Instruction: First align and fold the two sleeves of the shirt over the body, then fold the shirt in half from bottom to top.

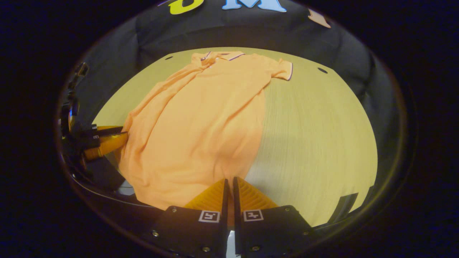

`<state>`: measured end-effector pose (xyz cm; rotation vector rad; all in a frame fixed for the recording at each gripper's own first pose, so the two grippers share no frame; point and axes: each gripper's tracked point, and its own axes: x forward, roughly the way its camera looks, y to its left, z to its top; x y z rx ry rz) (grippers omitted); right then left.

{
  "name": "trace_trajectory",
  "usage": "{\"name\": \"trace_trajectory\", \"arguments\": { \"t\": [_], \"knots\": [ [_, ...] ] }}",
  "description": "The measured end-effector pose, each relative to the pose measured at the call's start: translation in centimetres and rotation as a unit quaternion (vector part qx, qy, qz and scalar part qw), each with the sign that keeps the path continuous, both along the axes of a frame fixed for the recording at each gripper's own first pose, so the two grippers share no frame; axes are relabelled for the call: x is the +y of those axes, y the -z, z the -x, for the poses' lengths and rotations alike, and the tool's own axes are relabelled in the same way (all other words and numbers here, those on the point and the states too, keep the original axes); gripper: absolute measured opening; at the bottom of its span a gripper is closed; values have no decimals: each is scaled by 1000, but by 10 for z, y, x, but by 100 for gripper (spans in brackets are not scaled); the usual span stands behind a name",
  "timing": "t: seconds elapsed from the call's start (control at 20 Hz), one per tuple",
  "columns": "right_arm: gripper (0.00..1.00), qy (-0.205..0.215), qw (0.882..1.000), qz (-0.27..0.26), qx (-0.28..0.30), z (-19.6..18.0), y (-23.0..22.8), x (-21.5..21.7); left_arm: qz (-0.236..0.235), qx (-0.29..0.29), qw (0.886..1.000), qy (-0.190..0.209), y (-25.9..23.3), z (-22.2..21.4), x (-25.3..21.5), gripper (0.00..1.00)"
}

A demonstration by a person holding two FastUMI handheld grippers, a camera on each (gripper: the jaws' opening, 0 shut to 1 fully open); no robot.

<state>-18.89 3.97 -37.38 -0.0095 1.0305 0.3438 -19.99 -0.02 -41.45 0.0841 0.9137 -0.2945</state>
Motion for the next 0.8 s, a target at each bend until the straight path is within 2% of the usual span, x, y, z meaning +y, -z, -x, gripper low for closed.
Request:
{"name": "trace_trajectory", "arguments": {
  "t": [0.05,0.1,0.15,0.6,0.8],
  "knots": [
    [10,5,1000,-5,8,-1,-1,0,4,0,1000,-2,-1,-1,0,27],
    [10,13,1000,-13,11,1,-4,0,10,0,1000,-13,-2,-3,2,27],
    [0,15,1000,-15,16,-3,-2,1,16,3,1000,-21,0,-4,1,9],
    [0,5,1000,-2,17,-4,-3,1,-6,25,1000,-17,-3,-10,-1,6],
    [0,11,1000,-20,15,-14,-14,7,9,19,999,-37,-21,-29,3,6]
  ]
}}
